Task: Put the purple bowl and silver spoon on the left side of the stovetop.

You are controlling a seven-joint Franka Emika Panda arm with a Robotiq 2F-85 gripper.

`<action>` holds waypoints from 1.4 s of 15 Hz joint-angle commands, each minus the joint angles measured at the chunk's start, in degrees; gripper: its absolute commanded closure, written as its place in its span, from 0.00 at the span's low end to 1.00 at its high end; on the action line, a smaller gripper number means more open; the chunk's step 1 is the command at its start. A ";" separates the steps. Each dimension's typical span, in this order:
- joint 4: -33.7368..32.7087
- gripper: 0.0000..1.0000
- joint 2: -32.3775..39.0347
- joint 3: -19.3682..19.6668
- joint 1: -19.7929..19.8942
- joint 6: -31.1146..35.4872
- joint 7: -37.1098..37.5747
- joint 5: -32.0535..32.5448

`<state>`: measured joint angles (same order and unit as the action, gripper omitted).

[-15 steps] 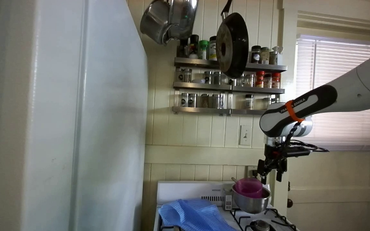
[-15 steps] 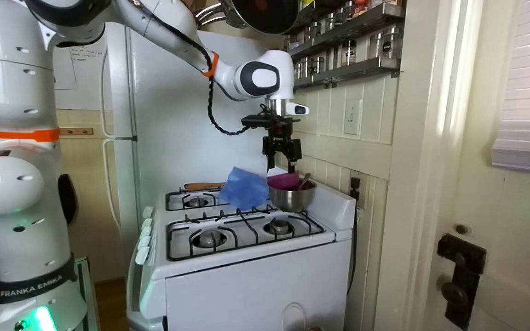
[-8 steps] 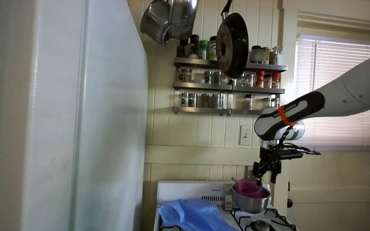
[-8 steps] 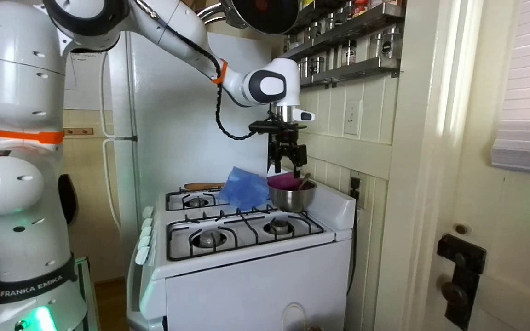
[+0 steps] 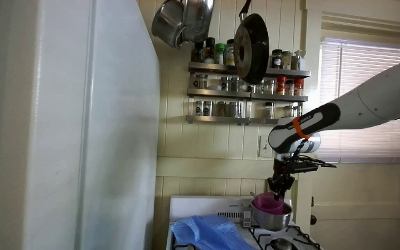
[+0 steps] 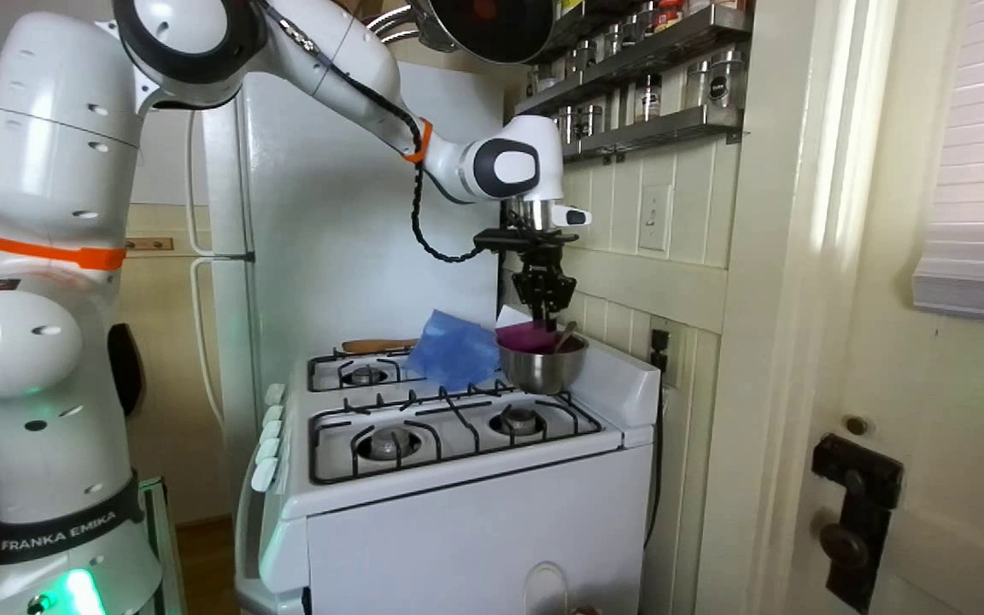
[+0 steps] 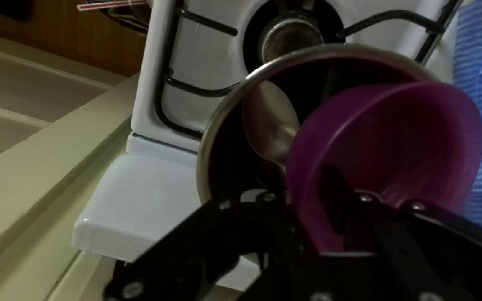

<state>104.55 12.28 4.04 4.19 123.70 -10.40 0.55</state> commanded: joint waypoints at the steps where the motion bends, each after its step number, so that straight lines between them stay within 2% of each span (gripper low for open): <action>1: -1.46 0.99 1.42 -0.39 0.36 0.57 0.71 -0.22; 5: 0.65 0.99 -1.50 -0.30 -0.09 -1.48 1.80 1.12; 8: 4.82 0.99 -6.63 -0.27 -0.30 -2.23 1.46 2.12; 14: 10.12 0.99 -12.71 -2.58 -1.40 -7.70 -11.01 -1.15; 18: 9.91 0.99 -8.86 -5.69 -4.45 -8.96 -17.08 -3.33; 21: 7.71 0.99 -3.15 -8.99 -7.70 -8.03 -12.72 -0.68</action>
<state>114.69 3.86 -2.68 -0.78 116.32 -25.06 -1.19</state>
